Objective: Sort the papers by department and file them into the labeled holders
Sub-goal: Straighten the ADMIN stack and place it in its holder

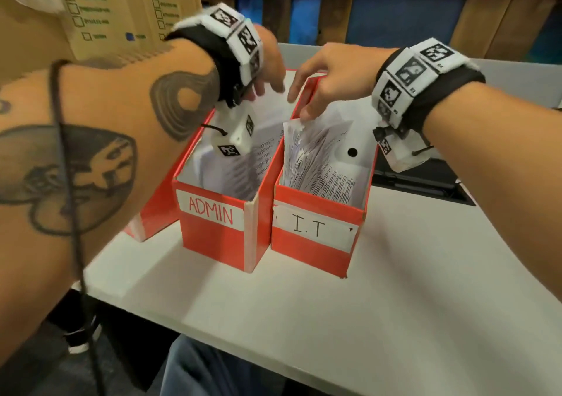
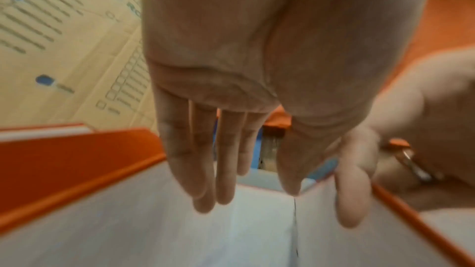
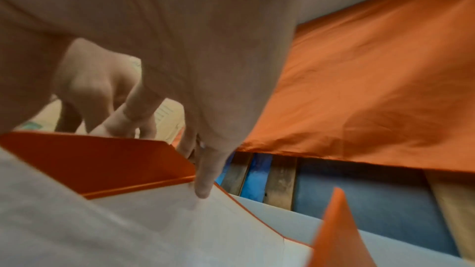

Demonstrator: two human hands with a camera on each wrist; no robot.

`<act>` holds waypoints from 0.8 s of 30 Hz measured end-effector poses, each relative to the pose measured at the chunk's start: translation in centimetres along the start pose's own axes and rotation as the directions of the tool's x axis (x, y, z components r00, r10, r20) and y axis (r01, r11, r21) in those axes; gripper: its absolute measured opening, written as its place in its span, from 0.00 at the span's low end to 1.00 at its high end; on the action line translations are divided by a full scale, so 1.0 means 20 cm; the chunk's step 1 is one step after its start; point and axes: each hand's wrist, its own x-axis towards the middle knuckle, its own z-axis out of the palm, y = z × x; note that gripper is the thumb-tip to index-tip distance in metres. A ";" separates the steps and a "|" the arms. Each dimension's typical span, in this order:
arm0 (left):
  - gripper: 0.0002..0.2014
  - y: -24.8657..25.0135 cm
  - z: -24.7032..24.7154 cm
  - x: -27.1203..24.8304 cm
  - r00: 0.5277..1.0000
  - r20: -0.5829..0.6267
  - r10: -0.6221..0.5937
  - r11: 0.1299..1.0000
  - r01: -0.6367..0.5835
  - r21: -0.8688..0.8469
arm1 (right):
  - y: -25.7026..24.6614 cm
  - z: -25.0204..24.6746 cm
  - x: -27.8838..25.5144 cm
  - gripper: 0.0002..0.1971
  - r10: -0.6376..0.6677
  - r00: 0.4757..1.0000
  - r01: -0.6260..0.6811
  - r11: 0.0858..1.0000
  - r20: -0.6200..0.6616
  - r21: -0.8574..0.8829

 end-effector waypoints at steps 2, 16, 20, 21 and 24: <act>0.14 -0.06 -0.11 -0.02 0.988 -0.149 0.031 0.998 -0.024 0.050 | 0.07 -0.05 -0.06 0.18 0.055 0.996 -0.054 0.998 -0.077 0.020; 0.27 -0.45 0.06 -0.07 0.980 -0.038 -0.196 0.968 0.187 -0.169 | 0.42 0.10 -0.16 0.22 0.568 0.794 -0.529 0.466 0.219 0.709; 0.27 -0.35 0.11 -0.06 0.981 0.007 -0.194 0.866 0.175 -0.469 | 0.39 0.10 -0.13 0.22 0.576 0.794 -0.526 0.490 0.194 0.695; 0.26 -0.34 0.13 -0.05 0.977 0.028 -0.212 0.816 0.193 -0.545 | 0.39 0.10 -0.13 0.22 0.575 0.793 -0.533 0.495 0.200 0.686; 0.23 -0.31 0.16 -0.03 0.971 0.042 -0.235 0.745 0.208 -0.634 | 0.40 0.10 -0.12 0.22 0.575 0.792 -0.533 0.489 0.204 0.690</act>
